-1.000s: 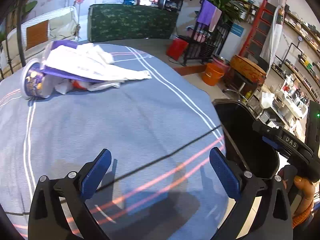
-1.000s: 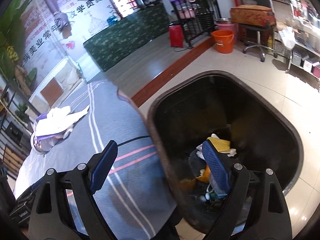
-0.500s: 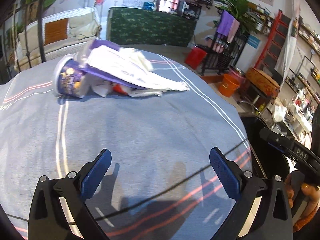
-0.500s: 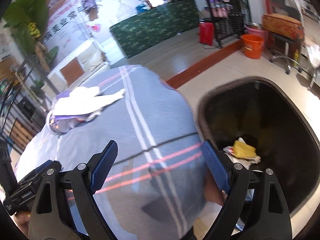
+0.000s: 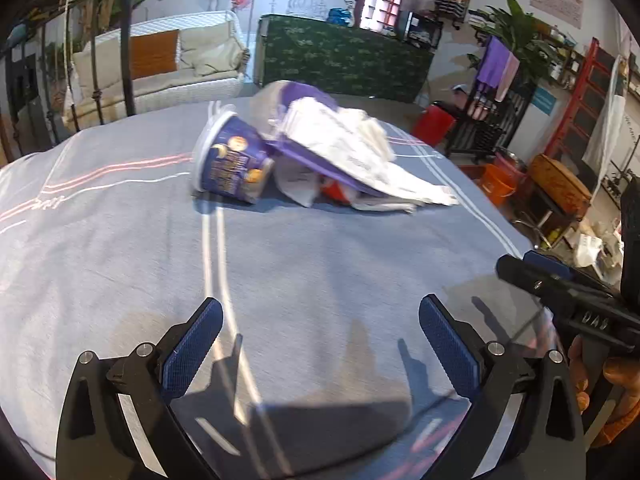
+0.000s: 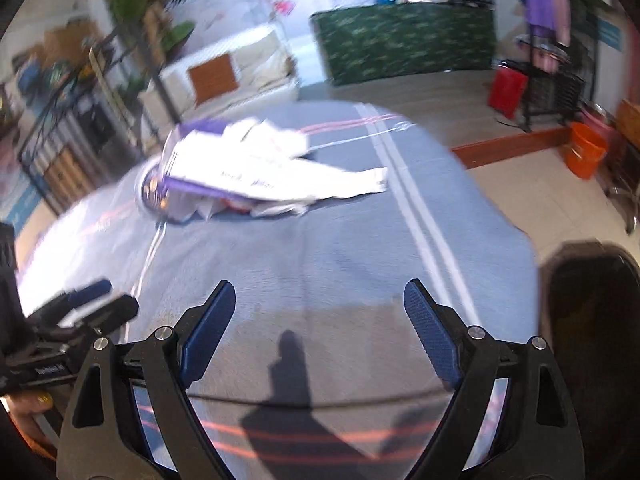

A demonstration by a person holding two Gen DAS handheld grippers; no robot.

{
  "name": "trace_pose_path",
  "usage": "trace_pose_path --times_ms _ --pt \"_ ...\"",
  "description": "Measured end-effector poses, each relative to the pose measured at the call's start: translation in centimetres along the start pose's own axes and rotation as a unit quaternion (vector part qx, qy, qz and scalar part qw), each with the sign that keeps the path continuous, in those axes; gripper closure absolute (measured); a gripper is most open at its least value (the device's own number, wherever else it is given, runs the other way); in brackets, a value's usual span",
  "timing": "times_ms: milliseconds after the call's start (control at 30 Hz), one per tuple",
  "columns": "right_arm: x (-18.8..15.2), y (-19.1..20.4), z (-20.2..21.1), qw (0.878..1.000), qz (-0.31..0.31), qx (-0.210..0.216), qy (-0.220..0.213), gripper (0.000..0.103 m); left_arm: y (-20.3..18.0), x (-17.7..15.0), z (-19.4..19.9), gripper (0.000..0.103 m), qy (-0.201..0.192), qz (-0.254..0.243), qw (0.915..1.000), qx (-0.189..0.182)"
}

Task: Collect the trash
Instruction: 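Move both open tools back over the bed toward the yogurt cup pile, then grasp the purple yogurt cup rim with the left tool while the right tool grasps the white paper wrapper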

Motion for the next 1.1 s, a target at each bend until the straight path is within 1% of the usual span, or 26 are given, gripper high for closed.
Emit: trace_pose_path --times_ms 100,233,333,367,400,433,500,567,633,700,733,767,833,900,933,967,1000,1033,1067,1100 --pt "0.9 2.0 -1.7 0.999 0.039 0.002 0.002 0.017 1.7 0.8 -0.4 0.006 -0.004 0.007 0.9999 0.014" --pt "3.1 4.3 -3.6 0.996 0.083 -0.002 -0.009 0.017 4.6 2.9 -0.8 0.006 -0.025 0.021 0.9991 0.028" --pt "4.7 5.8 -5.4 0.993 0.118 0.005 -0.006 0.018 6.7 4.8 -1.2 0.006 -0.041 0.032 0.9987 0.003" --pt "5.0 6.2 -5.8 0.991 0.131 0.004 -0.004 0.018 7.4 5.6 -1.3 0.006 -0.051 0.034 0.998 -0.017" --pt "5.5 6.7 -6.5 0.989 0.15 0.002 -0.002 0.018 7.8 6.2 -1.6 0.006 -0.054 0.03 0.9976 -0.029" --pt "5.9 7.1 -7.0 0.987 0.162 0.003 0.001 0.018 8.0 6.8 -2.0 0.006 -0.053 0.022 0.9977 -0.034" --pt "6.5 7.7 -7.9 0.982 0.19 0.01 0.012 0.018 8.0 7.7 -2.9 0.006 -0.047 -0.005 0.9984 -0.032" --pt "7.3 7.8 -8.9 0.976 0.219 0.006 0.014 0.018 7.4 8.3 -4.0 0.006 -0.039 -0.04 0.9976 -0.04" --pt "8.1 7.3 -9.8 0.972 0.233 0.014 0.017 0.018 6.8 8.7 -5.2 0.006 -0.033 -0.087 0.9947 -0.044" --pt "9.0 6.3 -10.6 0.974 0.225 0.029 0.022 0.017 6.9 8.9 -6.2 0.006 -0.025 -0.114 0.9923 -0.04" --pt "9.4 5.6 -11.3 0.974 0.219 0.041 0.03 0.016 7.1 8.9 -6.6 0.006 -0.018 -0.121 0.9916 -0.043" --pt "9.7 5.1 -11.9 0.974 0.217 0.046 0.041 0.012 7.3 8.9 -6.9 0.006 -0.014 -0.12 0.9915 -0.05" --pt "10.1 4.1 -12.8 0.974 0.219 0.038 0.047 0.012 7.6 8.8 -7.3 0.006 -0.005 -0.112 0.9914 -0.068" --pt "10.2 3.8 -13.4 0.972 0.214 0.065 0.067 0.013 7.8 8.8 -7.6 0.006 -0.002 -0.108 0.9906 -0.084" --pt "10.1 3.9 -13.7 0.972 0.209 0.071 0.078 0.015 7.7 8.9 -7.7 0.007 0.001 -0.106 0.99 -0.093" --pt "10.0 3.8 -13.9 0.972 0.203 0.074 0.088 0.029 7.6 8.9 -7.7 0.008 0.005 -0.106 0.9893 -0.1" --pt "9.8 3.9 -14.0 0.972 0.2 0.08 0.099 0.044 7.3 8.8 -7.7 0.012 0.009 -0.11 0.988 -0.108" --pt "9.6 4.2 -13.9 0.97 0.2 0.086 0.108 0.047 6.8 8.5 -7.6 0.02 0.01 -0.115 0.9871 -0.11" --pt "9.3 4.7 -13.7 0.969 0.205 0.085 0.107 0.053 6.4 8.3 -7.4 0.023 0.011 -0.124 0.9861 -0.11" --pt "9.0 5.1 -13.3 0.968 0.213 0.083 0.106 0.064 6.1 8.1 -7.4 0.028 0.012 -0.129 0.9855 -0.11"
Point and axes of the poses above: each gripper's, at about its wrist camera, not at the fingertips, and z roughly against the way its jaws point, y to its left, x to its top, the point moved 3 cm from there along -z, roughly the way its jaws point
